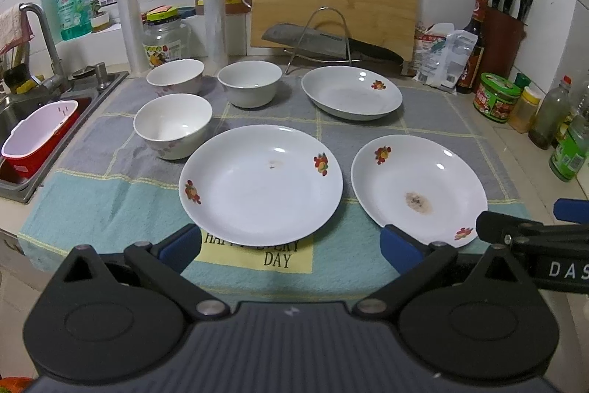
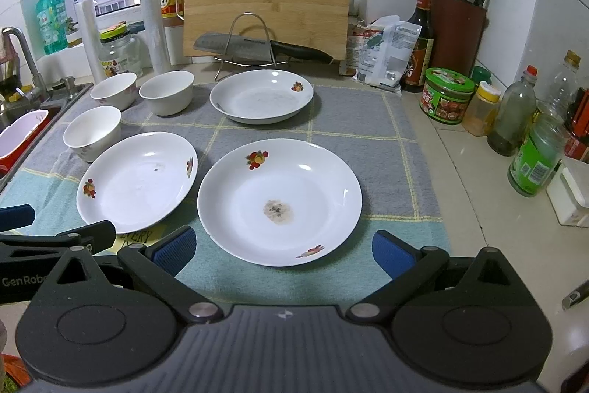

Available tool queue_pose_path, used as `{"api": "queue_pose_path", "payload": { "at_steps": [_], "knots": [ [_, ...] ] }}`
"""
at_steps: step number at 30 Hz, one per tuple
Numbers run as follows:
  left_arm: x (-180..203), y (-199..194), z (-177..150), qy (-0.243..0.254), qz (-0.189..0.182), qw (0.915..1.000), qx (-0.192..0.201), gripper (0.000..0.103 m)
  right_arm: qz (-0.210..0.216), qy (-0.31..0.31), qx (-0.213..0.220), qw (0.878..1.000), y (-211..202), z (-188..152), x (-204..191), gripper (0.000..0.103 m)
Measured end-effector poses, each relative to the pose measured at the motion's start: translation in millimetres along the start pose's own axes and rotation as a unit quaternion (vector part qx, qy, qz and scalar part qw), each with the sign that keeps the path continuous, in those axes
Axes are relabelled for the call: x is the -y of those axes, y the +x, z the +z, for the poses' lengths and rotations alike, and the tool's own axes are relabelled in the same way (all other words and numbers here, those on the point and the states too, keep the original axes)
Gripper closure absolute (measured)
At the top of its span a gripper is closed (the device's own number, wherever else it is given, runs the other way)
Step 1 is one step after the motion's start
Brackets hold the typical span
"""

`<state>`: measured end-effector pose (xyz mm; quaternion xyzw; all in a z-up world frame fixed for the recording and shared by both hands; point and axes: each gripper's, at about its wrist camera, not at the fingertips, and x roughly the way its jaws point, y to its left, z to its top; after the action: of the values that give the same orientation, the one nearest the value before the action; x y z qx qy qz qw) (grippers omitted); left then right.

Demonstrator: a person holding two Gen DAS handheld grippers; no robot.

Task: Organize plates and bowls

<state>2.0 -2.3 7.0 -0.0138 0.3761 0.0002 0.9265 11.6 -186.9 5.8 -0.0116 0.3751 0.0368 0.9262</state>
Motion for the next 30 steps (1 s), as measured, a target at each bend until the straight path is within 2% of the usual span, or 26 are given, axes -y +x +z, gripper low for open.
{"api": "queue_pose_path", "payload": {
  "at_steps": [7,16,24,30],
  "knots": [
    [1,1,-3,-0.011,-0.019,0.9998,0.0,0.001,0.006,0.002,0.011,1.0,-4,-5,4,0.0],
    [12,5,-8,0.006,-0.049,0.9988,0.008,0.001,0.032,-0.005,0.027,0.999,-10,-7,14,0.0],
    [27,19,-12,0.051,-0.087,0.9949,0.011,0.001,0.035,0.002,0.033,0.999,-2,-3,29,0.0],
    [42,44,-21,0.103,-0.124,0.987,0.005,0.001,0.015,0.013,0.022,1.0,14,-7,42,0.0]
  ]
}}
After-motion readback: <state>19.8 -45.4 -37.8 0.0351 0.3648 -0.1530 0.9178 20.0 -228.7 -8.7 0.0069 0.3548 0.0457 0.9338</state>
